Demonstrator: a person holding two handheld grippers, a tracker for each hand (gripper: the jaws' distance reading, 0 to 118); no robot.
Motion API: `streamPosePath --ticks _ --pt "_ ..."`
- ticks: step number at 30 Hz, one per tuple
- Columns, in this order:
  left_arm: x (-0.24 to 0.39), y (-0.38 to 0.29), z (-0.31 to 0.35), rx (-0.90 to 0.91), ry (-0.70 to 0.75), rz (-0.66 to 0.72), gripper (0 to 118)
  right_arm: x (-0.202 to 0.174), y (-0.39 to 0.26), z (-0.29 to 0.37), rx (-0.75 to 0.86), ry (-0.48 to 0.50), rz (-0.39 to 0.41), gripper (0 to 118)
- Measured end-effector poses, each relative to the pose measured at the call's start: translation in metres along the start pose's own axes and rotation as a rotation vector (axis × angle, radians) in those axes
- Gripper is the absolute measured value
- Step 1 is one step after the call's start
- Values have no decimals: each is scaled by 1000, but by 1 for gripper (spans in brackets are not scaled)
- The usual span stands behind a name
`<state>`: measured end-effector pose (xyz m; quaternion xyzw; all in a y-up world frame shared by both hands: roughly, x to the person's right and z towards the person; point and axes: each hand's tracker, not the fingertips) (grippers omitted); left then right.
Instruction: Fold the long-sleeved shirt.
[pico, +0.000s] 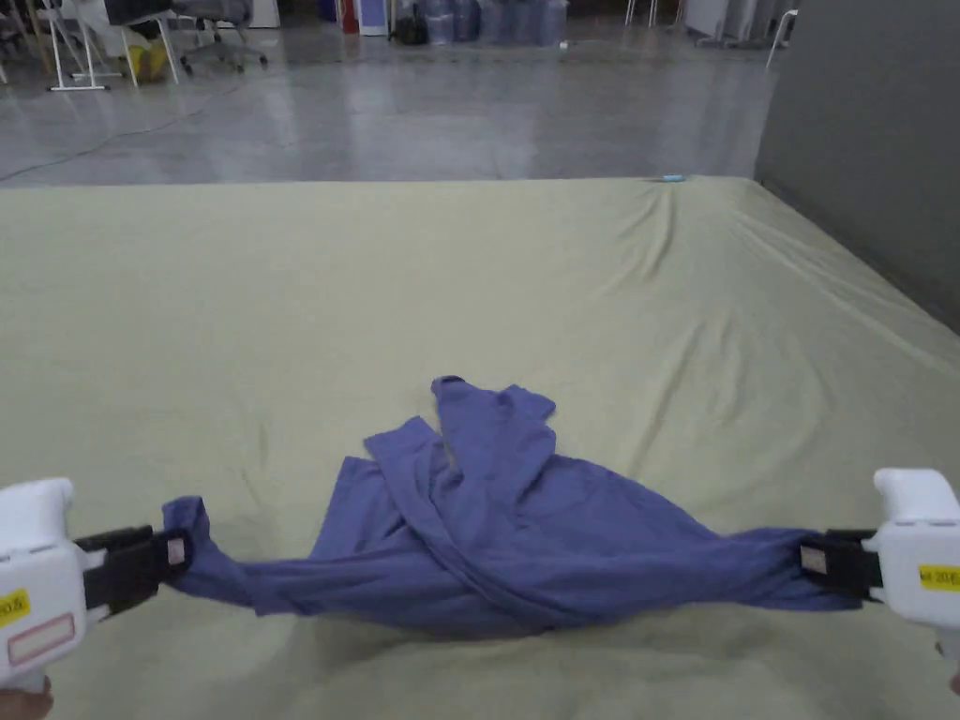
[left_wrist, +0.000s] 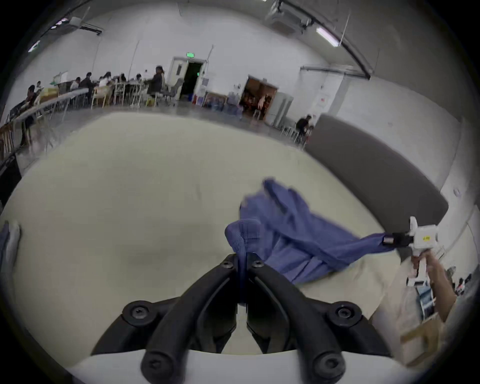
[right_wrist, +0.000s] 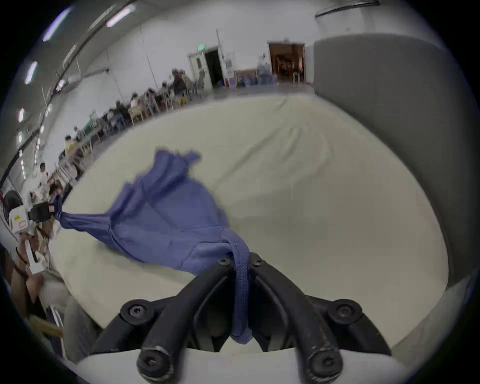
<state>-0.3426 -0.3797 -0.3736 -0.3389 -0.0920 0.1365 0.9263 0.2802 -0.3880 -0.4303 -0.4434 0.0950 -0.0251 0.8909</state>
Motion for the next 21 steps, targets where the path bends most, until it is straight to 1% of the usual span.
streamPosePath --ticks 1,3,5,6,7,8,9,10,11,12,13,14,15,16,17,18,19,20,21 --pt "-5 -20 -3 -47 14 -6 0 0 -15 -8 -39 -5 -4 3" --pt "-10 -47 -8 -67 9 -3 0 1 -32 -19 -62 -7 -26 3" --pt "-16 -61 -10 -62 16 8 0 7 -37 -33 -59 -12 -45 3" --pt "-19 -63 -8 -55 7 30 0 8 -37 -33 -59 -6 -57 6" --pt "-21 -62 -5 -46 -4 63 9 9 -36 -30 -55 -2 -63 27" --pt "-22 -60 -1 -49 5 77 33 10 -35 -23 -48 -13 -62 59" --pt "-29 -57 2 -51 10 82 74 10 -33 -16 -41 -31 -62 94" --pt "-30 -55 7 -68 0 99 117 11 -32 -6 -28 -75 -46 114" --pt "-31 -53 15 -69 2 75 115 13 -31 9 10 -91 -32 113" --pt "-33 -45 33 -12 7 65 115 12 -33 29 45 -86 -20 113" --pt "-19 -46 47 14 -13 57 115 13 -34 42 69 -100 -21 113" --pt "-15 -42 57 9 -9 58 114 13 -35 57 96 -125 -42 112" --pt "-11 -37 66 2 -2 60 111 13 -36 69 113 -130 -69 101" --pt "-9 -35 72 -3 6 67 84 8 -39 82 145 -114 -88 60" --pt "-13 -39 66 20 -1 69 38 6 -41 89 174 -84 -103 10" --pt "-9 -37 66 46 13 48 0 5 -42 89 165 -68 -114 0" --pt "-5 -38 64 40 22 44 0 3 -43 86 140 -79 -113 0" --pt "-3 -39 61 41 26 33 0 6 -42 80 136 -65 -121 0" --pt "-4 -41 56 27 7 30 0 4 -42 77 120 -36 -97 0"
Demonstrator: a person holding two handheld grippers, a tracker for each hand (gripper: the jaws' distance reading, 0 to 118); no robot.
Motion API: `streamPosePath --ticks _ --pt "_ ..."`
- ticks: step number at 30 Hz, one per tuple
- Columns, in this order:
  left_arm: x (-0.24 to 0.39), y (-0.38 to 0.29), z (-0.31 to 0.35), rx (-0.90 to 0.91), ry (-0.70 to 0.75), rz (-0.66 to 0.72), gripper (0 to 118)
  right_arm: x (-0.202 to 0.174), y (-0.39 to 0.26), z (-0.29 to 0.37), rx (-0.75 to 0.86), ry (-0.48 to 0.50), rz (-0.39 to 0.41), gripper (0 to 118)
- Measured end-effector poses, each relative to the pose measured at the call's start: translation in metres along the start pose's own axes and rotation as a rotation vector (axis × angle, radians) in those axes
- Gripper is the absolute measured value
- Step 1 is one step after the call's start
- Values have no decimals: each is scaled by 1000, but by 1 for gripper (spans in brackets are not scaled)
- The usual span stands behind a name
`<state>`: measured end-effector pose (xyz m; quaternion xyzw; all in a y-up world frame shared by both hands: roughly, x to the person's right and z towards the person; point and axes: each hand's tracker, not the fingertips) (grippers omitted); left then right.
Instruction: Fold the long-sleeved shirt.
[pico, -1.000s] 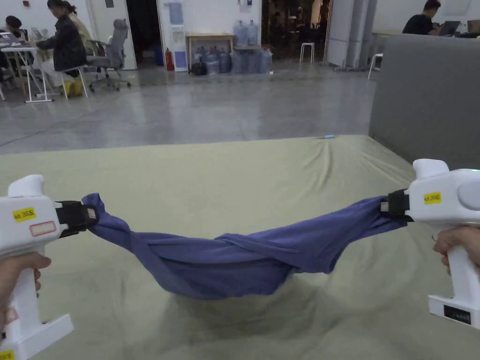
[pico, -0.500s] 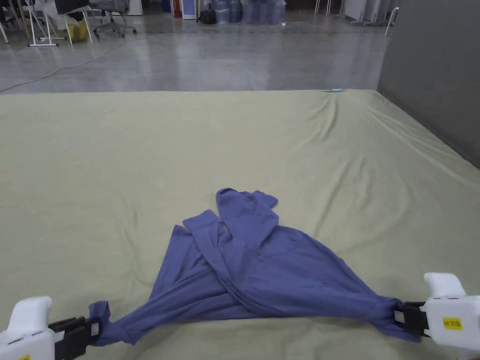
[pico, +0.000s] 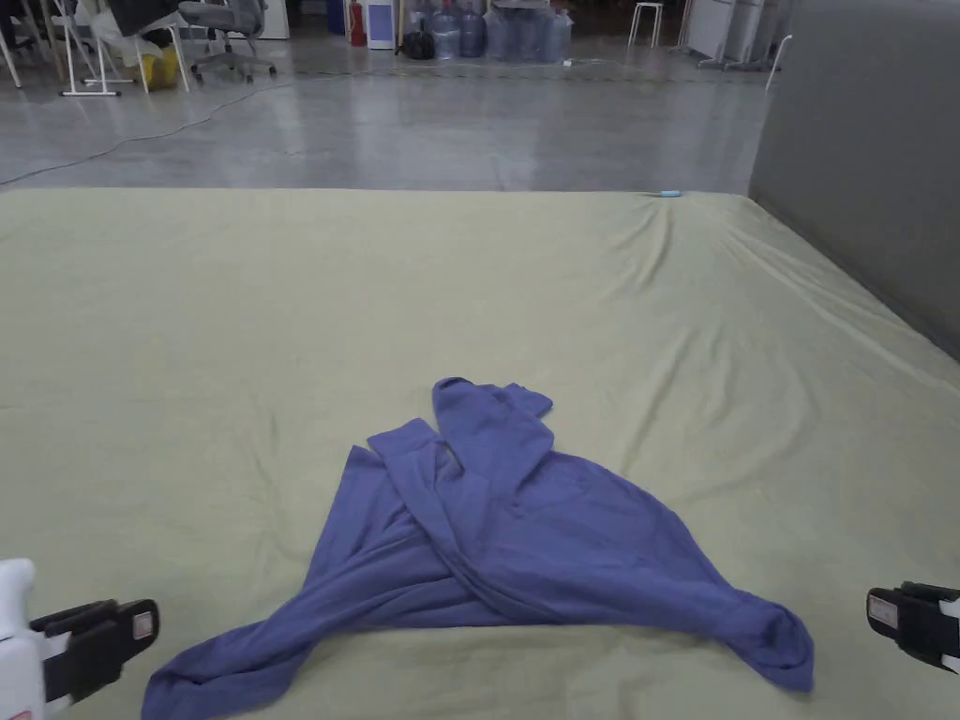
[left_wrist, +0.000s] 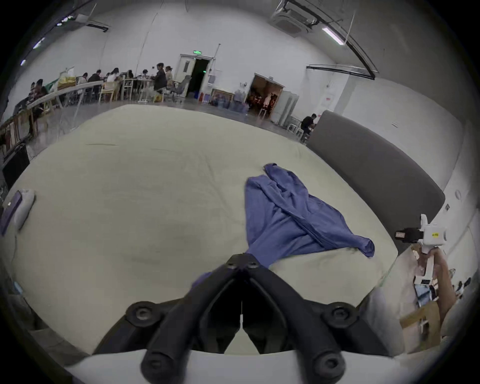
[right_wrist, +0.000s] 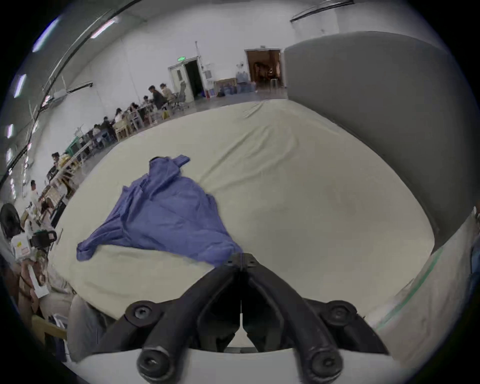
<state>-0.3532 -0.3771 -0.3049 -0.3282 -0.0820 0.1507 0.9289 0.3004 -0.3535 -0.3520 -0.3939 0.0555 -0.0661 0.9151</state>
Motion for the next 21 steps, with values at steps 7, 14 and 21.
streamPosePath --ticks 7,14,21 --pt "0 -18 -57 -183 127 -20 118 -23 -6 -13 -50 28 67 0" --pt "-20 -41 -113 -242 226 -23 92 -37 2 -21 -70 33 118 0" --pt "-6 -29 -98 -170 239 -180 0 -63 25 -44 -92 41 189 0"
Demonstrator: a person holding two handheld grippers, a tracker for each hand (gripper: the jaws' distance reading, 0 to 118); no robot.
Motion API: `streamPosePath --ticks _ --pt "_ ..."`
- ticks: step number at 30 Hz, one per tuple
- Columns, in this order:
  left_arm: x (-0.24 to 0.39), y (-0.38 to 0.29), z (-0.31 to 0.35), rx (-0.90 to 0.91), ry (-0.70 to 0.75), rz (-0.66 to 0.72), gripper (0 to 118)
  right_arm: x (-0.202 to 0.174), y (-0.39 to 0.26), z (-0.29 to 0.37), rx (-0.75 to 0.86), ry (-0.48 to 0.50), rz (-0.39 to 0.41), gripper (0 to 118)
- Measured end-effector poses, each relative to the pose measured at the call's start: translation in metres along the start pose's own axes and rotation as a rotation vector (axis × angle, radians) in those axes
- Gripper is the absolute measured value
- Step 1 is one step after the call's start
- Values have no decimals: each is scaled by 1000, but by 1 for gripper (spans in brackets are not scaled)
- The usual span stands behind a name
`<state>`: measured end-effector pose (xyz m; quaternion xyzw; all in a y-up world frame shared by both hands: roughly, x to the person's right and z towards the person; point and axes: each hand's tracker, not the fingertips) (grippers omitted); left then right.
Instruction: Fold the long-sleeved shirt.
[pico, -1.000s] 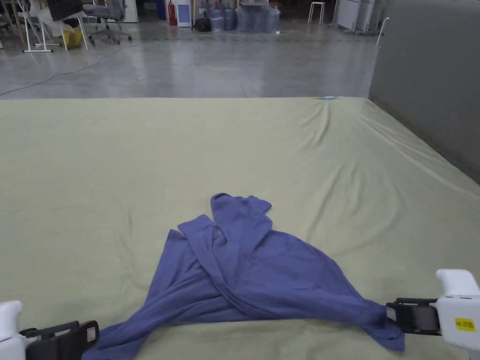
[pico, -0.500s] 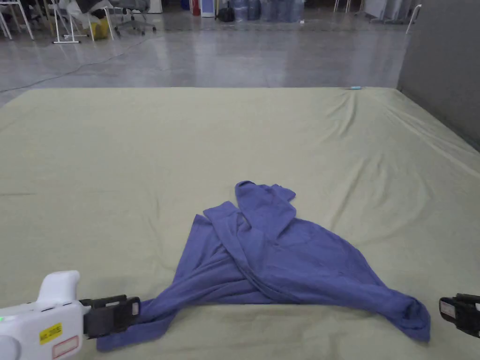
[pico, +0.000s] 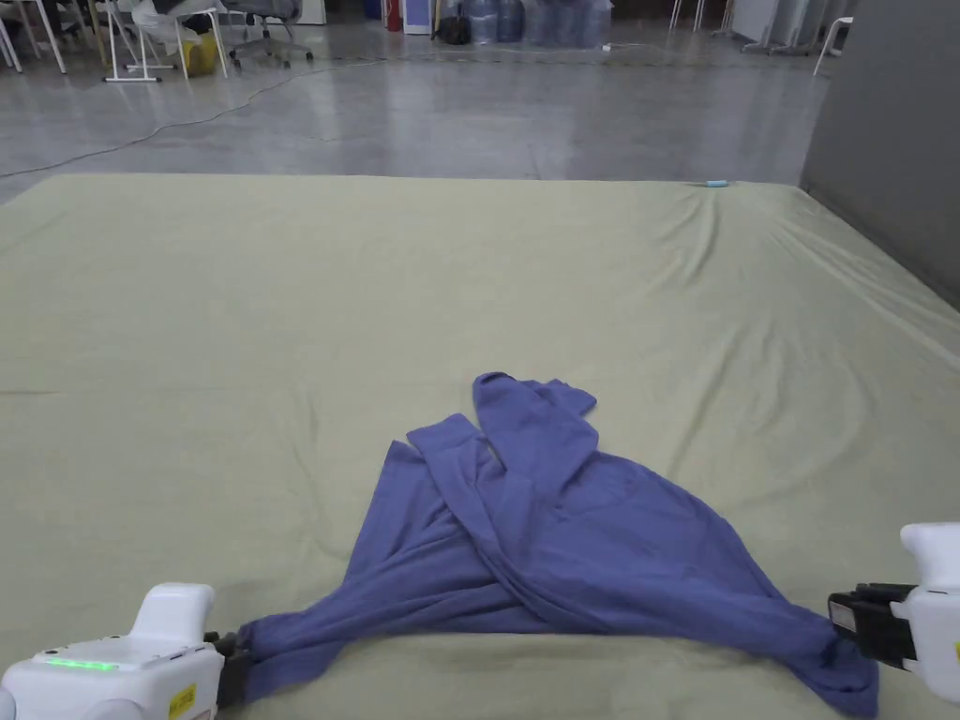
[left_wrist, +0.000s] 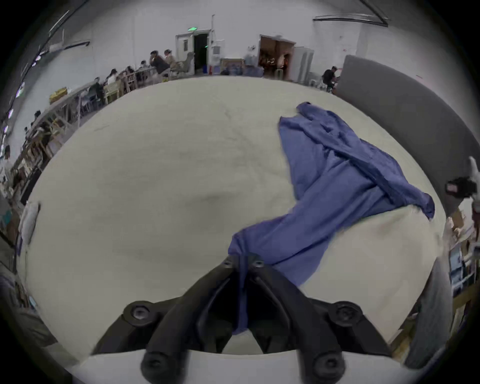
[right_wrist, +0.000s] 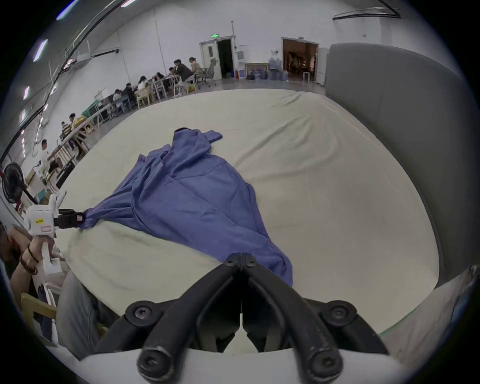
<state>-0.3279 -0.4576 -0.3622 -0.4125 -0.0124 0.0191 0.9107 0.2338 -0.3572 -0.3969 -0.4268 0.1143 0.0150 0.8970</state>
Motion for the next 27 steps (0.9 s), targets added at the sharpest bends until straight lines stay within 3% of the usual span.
streamPosePath --ticks 3,7,8,9,10,11,14,18,19,21,22,23,24,25,27 --pt "11 3 9 14 44 -83 0 -5 30 -18 13 12 49 0" --pt "10 7 15 -4 -33 -14 0 -19 97 -58 35 53 103 0" --pt "9 6 15 -15 -49 13 0 -22 117 -74 30 69 126 15" --pt "7 7 15 -18 -56 30 0 -26 134 -89 21 79 153 45" --pt "5 7 15 -24 -69 51 0 -31 151 -107 2 72 180 85" --pt "4 6 15 -26 -74 69 0 -36 167 -129 -32 72 203 100" --pt "-2 6 13 -42 -94 126 0 -47 196 -192 -130 50 298 99" --pt "-2 7 12 -42 -84 142 0 -54 196 -253 -301 -24 354 99" --pt "-2 8 12 -43 -84 146 0 -55 193 -263 -333 -45 359 94" --pt "-3 11 9 -45 -81 140 0 -59 186 -278 -388 -80 405 70" --pt "-3 13 8 -46 -76 136 0 -62 180 -279 -413 -73 411 47" --pt "-4 15 7 -46 -67 134 0 -65 179 -274 -396 6 335 31" --pt "-5 17 7 -36 -48 127 0 -68 180 -272 -384 -35 347 24" --pt "-6 21 6 -31 -43 134 0 -72 180 -268 -384 -36 366 4" --pt "-8 29 5 -18 -47 150 0 -76 177 -264 -375 -40 399 0"
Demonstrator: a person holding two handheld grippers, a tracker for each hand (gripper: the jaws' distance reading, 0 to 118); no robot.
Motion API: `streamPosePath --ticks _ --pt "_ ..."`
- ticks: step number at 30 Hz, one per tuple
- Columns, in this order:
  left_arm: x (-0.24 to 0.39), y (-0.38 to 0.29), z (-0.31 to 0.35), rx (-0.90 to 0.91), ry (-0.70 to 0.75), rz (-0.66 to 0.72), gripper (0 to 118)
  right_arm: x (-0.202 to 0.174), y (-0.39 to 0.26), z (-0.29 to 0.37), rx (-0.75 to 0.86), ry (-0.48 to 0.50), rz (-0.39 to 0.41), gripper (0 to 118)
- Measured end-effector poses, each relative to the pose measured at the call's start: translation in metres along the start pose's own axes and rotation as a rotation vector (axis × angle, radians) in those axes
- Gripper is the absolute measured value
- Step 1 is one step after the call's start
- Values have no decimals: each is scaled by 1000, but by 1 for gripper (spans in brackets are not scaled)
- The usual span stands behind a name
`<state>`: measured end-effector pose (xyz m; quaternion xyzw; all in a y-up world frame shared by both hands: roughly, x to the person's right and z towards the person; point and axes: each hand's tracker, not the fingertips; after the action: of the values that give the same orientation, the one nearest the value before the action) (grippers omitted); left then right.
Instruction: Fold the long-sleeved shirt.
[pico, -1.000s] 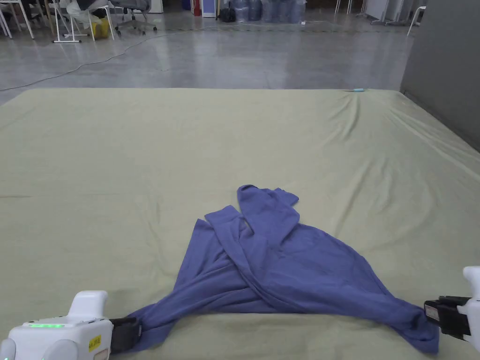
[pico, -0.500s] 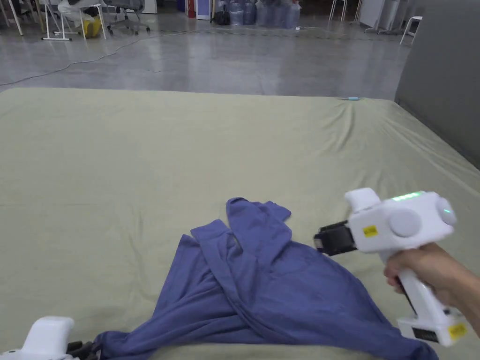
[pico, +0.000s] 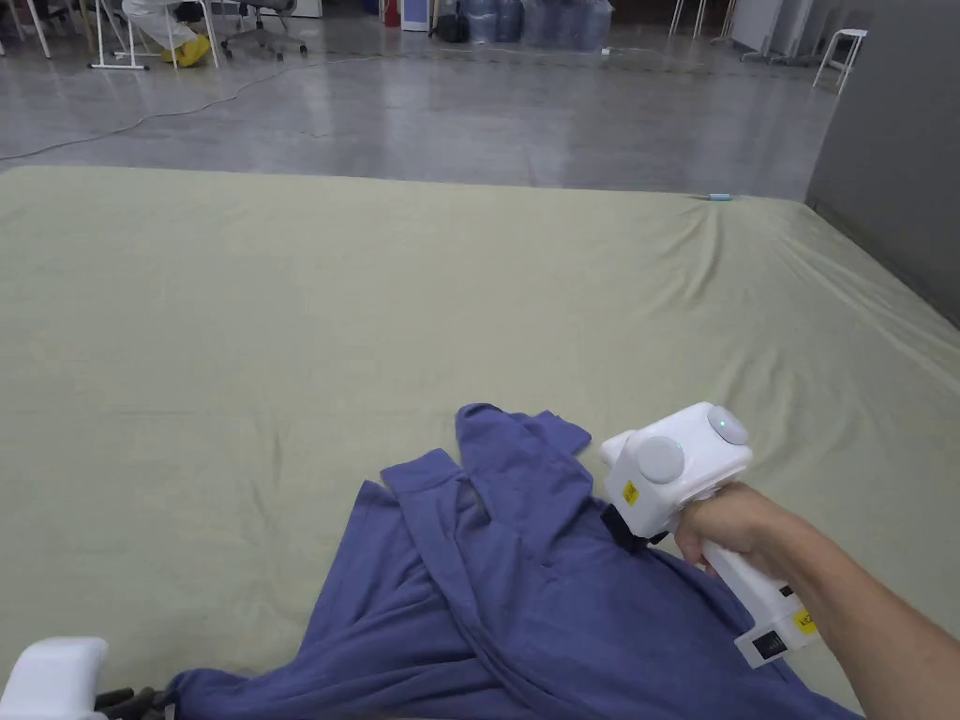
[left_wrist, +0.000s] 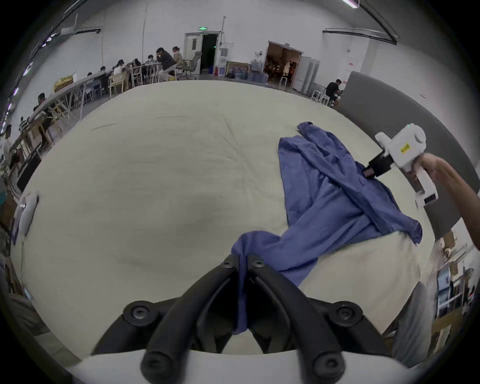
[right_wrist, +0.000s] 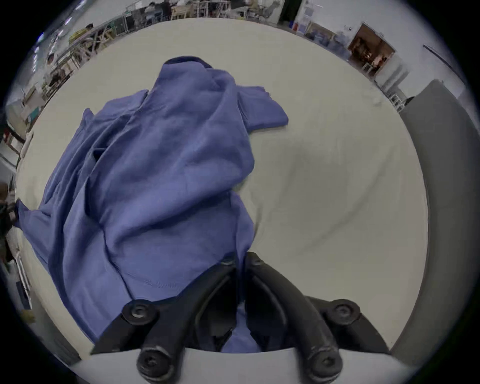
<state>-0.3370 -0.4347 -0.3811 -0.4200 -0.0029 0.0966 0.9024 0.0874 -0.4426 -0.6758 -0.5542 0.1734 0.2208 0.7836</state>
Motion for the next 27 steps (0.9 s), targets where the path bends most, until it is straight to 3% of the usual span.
streamPosePath --ticks 6,14,17,21,27 --pt "-6 82 31 208 1 39 0 41 -4 87 249 66 -197 0" --pt "28 262 108 542 -47 -47 0 104 18 286 583 -81 -240 0" --pt "49 333 134 613 20 -124 0 122 41 350 697 -164 -254 0" --pt "69 416 153 646 18 -154 0 141 81 413 835 -245 -291 0" --pt "92 486 170 668 69 -160 0 167 129 459 879 -283 -354 0"
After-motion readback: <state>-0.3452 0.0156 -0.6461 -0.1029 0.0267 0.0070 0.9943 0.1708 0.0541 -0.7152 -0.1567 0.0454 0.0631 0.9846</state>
